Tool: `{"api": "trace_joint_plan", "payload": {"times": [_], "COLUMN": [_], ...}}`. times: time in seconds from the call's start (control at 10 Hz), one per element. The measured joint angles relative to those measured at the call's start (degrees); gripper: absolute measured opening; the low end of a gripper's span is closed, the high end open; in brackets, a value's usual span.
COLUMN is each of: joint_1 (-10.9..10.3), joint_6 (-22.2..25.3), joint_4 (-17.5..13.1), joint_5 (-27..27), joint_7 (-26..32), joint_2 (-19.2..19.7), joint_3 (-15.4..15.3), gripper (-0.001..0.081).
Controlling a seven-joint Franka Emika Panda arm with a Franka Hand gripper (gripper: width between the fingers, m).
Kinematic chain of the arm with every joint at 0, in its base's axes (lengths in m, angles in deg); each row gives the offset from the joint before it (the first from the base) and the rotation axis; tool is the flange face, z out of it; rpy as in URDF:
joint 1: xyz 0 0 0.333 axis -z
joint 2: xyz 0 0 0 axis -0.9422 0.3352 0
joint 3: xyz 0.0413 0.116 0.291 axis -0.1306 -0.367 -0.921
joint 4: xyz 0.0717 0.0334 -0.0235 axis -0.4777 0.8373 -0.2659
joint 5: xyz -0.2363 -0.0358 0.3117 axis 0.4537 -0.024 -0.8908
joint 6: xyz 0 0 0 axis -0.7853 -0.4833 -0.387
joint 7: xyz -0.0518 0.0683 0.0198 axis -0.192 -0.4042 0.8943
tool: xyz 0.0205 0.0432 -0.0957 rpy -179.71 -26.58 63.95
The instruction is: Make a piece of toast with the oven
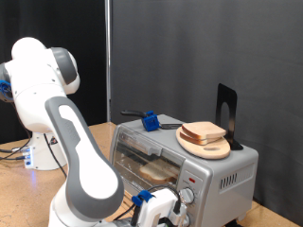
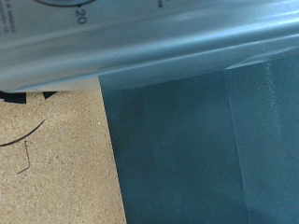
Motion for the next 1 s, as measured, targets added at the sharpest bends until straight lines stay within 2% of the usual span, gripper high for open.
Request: {"api": "trace_joint_plan", "payload": {"times": [1.0], "joint_1": [-0.26], "joint_6": [-3.85], "joint_4": [4.26], "joint_5": [-0.38], "joint_7": [-0.81], "joint_2": [-1.23], "joint_3": [-1.32], "gripper": [0.0682]}}
